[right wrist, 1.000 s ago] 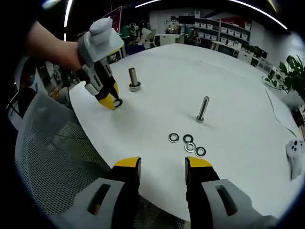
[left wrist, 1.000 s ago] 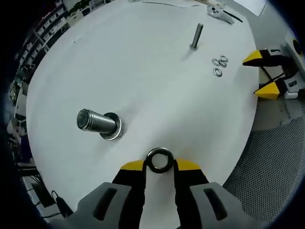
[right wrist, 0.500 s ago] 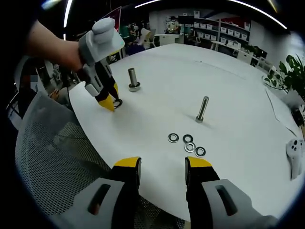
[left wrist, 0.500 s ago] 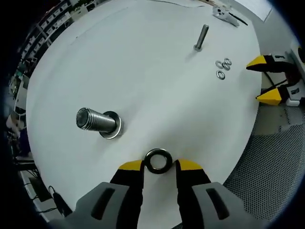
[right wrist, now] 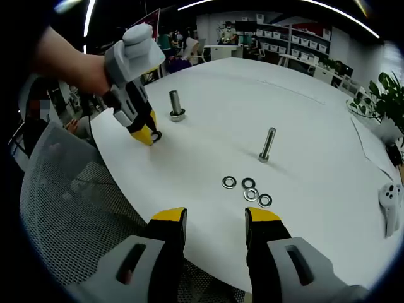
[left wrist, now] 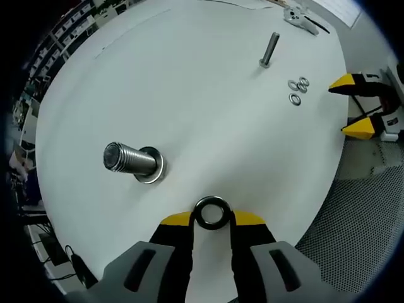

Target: Place the washer onto the threaded stud by aligning its center hole with the stud, sliding it down to the base, and recovering from edge contact or off-axis alignment until the washer reaches the visible bottom stop.

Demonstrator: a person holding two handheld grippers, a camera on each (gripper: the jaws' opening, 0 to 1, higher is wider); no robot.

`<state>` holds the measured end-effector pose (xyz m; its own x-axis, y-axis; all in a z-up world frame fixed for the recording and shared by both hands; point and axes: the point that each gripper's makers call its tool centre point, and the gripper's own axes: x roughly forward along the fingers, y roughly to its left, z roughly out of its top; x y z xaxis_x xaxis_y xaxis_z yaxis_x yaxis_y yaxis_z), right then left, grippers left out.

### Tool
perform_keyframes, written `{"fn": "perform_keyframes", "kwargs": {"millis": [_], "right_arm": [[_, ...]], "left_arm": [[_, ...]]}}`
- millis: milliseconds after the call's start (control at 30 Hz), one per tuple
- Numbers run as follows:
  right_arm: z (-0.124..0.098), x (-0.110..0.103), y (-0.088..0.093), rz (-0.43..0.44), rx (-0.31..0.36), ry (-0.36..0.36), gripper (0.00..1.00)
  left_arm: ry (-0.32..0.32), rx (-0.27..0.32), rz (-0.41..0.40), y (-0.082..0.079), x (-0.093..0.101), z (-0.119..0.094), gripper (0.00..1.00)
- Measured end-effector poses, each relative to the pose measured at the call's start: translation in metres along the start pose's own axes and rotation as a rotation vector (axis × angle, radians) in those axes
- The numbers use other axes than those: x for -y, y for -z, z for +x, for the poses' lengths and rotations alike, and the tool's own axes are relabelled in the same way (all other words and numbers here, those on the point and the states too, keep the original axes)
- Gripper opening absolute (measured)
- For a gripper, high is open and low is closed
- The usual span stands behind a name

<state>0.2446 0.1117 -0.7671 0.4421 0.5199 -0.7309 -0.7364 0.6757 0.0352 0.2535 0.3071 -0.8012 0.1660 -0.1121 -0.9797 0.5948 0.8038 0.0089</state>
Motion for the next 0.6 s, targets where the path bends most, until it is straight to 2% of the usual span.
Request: {"fn": "perform_keyframes", "kwargs": {"millis": [167,600], "right_arm": [[-0.0001,0.0000,0.0003,0.001,-0.001,0.001,0.39],[-0.0001,0.0003,0.0002,0.000,-0.002,0.001,0.39]], "left_arm": [[0.005,0.019,-0.002,0.0001,0.0005,-0.0009,0.19],[0.020,0.016,0.053,0.0002,0.0002,-0.0027,0.18]]}}
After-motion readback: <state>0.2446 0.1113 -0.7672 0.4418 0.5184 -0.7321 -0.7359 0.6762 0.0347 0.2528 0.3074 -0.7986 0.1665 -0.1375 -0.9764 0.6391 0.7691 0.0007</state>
